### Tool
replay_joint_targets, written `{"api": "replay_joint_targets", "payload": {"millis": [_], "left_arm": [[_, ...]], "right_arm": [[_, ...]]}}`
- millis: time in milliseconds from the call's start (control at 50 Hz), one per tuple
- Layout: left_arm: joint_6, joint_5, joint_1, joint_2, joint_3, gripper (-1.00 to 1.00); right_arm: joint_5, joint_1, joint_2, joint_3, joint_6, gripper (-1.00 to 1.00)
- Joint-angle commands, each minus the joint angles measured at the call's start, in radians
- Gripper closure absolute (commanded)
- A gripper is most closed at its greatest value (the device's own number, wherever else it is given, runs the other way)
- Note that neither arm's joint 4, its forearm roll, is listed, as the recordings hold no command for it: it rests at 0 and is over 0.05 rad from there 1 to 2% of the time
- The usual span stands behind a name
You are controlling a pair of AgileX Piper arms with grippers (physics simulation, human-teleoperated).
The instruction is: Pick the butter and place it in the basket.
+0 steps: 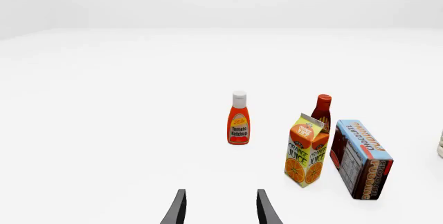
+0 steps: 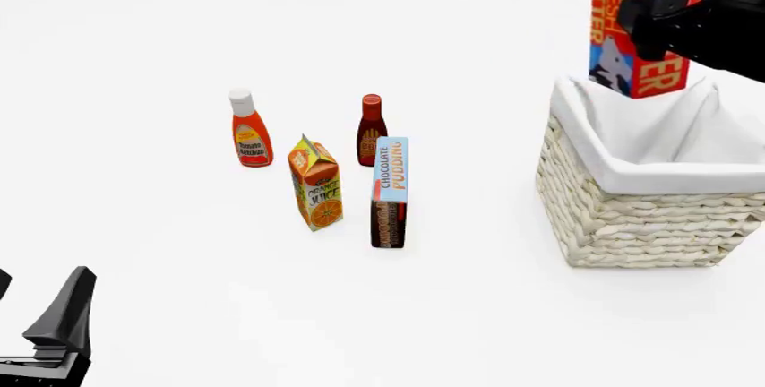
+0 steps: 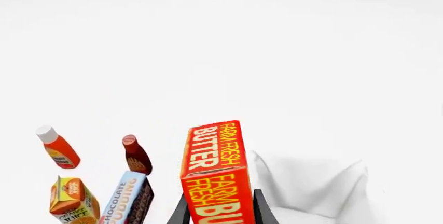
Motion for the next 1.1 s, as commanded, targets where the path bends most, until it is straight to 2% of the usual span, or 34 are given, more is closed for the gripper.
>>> {"api": "replay_joint_targets", "payload": {"millis": [20,600,1100], "left_arm": [[0.0,0.0,0.0,0.0,0.0,-1.0],[0.0,0.0,0.0,0.0,0.0,-1.0],[0.0,0.0,0.0,0.0,0.0,-1.0]], "right_arm": [[-0.047,-0.029,-0.014,0.017,0.041,1.0],[-0.144,-0.064,-0.085,0.095,0.075,1.0],[-0.23,-0.073,-0.072,0.136,0.089,1.0]]}}
